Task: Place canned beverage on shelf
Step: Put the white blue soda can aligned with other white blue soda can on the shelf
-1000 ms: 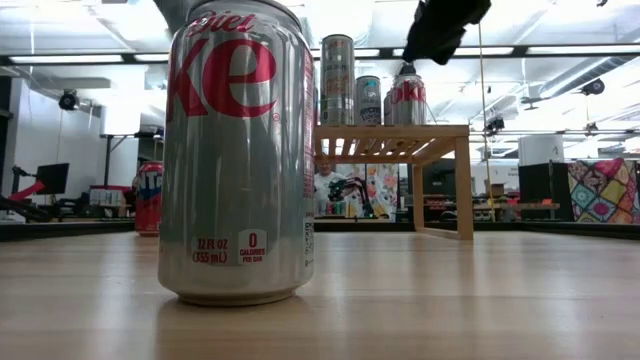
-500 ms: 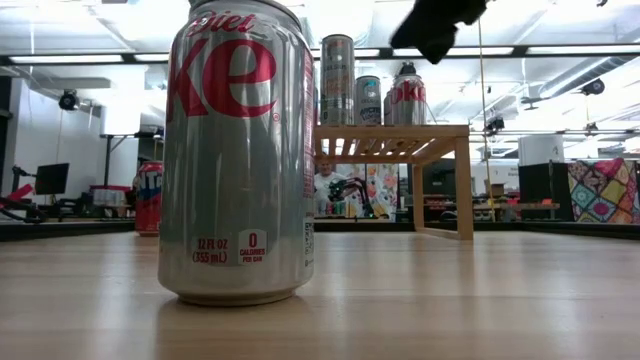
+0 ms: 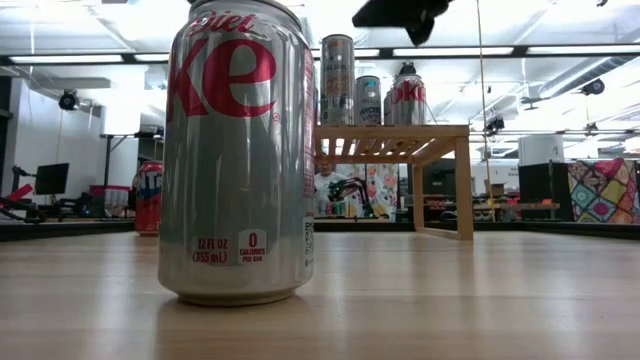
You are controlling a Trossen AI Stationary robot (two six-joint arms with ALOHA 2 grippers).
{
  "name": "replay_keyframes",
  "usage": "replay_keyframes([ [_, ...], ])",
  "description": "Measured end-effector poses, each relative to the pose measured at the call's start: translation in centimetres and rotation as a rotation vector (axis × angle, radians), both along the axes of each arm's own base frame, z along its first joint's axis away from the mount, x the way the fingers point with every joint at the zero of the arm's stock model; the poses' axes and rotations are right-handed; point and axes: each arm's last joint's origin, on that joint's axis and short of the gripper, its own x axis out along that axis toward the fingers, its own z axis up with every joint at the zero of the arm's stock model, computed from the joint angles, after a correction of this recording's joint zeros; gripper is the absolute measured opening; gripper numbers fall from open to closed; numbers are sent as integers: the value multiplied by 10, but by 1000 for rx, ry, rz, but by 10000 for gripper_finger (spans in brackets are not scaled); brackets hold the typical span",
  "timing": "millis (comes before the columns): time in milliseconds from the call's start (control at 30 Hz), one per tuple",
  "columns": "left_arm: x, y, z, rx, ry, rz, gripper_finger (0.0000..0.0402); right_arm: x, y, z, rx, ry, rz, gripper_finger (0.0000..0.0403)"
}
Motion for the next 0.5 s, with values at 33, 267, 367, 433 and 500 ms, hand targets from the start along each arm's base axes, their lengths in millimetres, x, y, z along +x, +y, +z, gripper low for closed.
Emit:
replay_keyframes([
  [33, 3, -1, -3, 5, 9, -7, 237, 2, 0, 0, 4, -13, 4, 13],
  [267, 17, -4, -9, 24, 18, -47, 237, 16, 3, -12, 23, -15, 0, 75],
  [367, 18, -4, -7, 20, 1, -47, 237, 22, 4, -18, 19, -16, 1, 123],
  [433, 17, -4, -5, 15, -8, -48, 237, 26, 4, -22, 3, -2, -2, 158],
  [500, 17, -4, -4, 10, -18, -48, 237, 29, 5, -22, -14, -11, 2, 194],
])
